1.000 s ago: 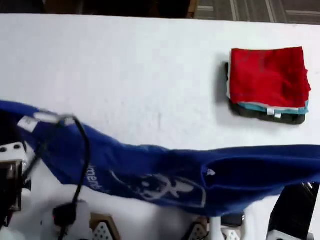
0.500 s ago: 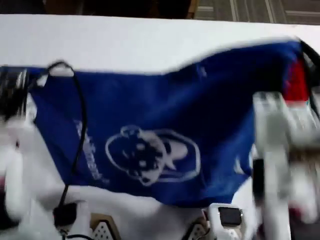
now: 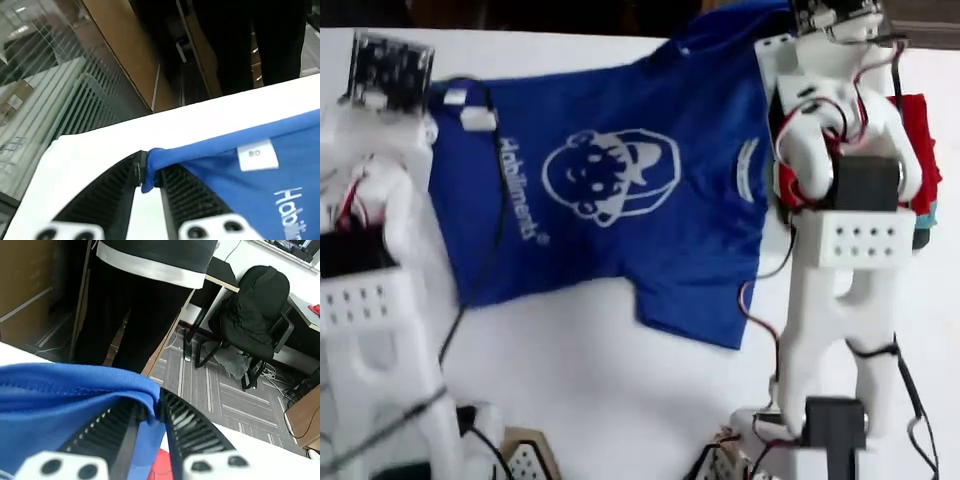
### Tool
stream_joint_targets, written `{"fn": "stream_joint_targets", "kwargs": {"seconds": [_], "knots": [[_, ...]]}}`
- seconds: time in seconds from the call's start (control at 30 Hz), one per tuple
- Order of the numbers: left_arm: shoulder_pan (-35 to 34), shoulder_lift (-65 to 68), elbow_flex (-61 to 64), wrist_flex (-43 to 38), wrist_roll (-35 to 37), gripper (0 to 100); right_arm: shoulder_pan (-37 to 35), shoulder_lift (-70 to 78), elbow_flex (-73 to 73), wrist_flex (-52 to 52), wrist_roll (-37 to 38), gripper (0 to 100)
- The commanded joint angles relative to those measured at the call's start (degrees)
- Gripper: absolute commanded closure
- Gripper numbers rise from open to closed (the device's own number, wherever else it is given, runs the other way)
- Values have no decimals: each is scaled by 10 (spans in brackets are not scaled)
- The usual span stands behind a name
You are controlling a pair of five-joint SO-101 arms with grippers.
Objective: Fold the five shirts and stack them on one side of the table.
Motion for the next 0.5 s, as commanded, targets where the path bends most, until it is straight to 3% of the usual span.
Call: {"fn": "stream_joint_targets", "kwargs": {"seconds": [0.0,0.23,0.47], "knots": [[5,96,-110,4,2,975,0,39,-52,16,-4,981],[9,301,-242,61,5,975,-5,119,-55,44,-4,981],[24,424,-307,141,2,975,-6,187,-55,86,-4,981]]}}
